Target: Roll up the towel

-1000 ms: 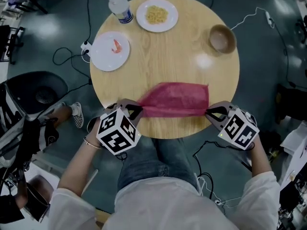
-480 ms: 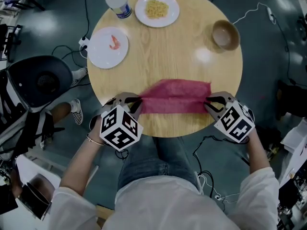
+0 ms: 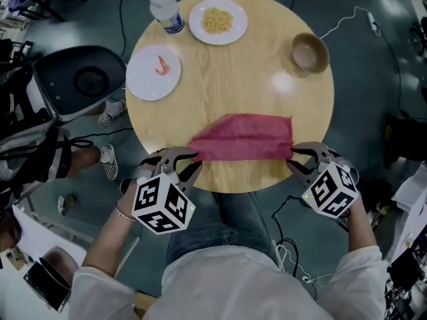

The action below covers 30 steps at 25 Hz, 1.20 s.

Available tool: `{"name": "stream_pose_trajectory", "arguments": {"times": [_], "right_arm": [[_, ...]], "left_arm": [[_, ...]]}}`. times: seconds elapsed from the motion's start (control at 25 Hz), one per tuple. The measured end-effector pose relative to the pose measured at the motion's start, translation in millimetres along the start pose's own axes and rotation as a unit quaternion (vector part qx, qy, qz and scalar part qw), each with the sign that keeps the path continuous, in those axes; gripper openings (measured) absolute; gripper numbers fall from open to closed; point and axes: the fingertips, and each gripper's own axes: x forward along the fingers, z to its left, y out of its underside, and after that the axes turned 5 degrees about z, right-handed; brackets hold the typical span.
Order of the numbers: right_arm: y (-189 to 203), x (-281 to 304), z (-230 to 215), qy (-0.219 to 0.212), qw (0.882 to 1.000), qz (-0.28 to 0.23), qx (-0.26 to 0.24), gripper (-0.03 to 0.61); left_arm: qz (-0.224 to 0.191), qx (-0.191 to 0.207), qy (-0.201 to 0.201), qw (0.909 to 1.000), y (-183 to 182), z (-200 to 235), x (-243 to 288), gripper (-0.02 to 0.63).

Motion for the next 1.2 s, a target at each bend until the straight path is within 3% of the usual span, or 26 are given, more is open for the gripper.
{"name": "stream_pose_trajectory", "arguments": {"times": [0.2, 0.44, 0.84, 1.04, 1.2], "right_arm": [[6, 26, 17, -0.009, 1.000, 0.018, -0.021, 0.098], [17, 41, 15, 0.008, 0.999, 0.033, -0.036, 0.087], [16, 42, 15, 0.025, 0.999, 0.018, -0.025, 0.025], [24, 33, 53, -0.044, 0.998, 0.030, -0.021, 0.023], [25, 16, 70, -0.116, 0.993, 0.027, 0.018, 0.023]], "left_arm": [[0.022, 0.057, -0.009, 0.9981, 7, -18, 29, 0.074], [0.044, 0.063, -0.024, 0.9968, 20, -13, 47, 0.074], [0.043, 0.055, -0.021, 0.9973, 22, -15, 50, 0.032], [0.057, 0.051, 0.040, 0.9963, 26, -45, 39, 0.028], [0.058, 0.011, 0.110, 0.9921, 24, -59, 24, 0.028]]}}
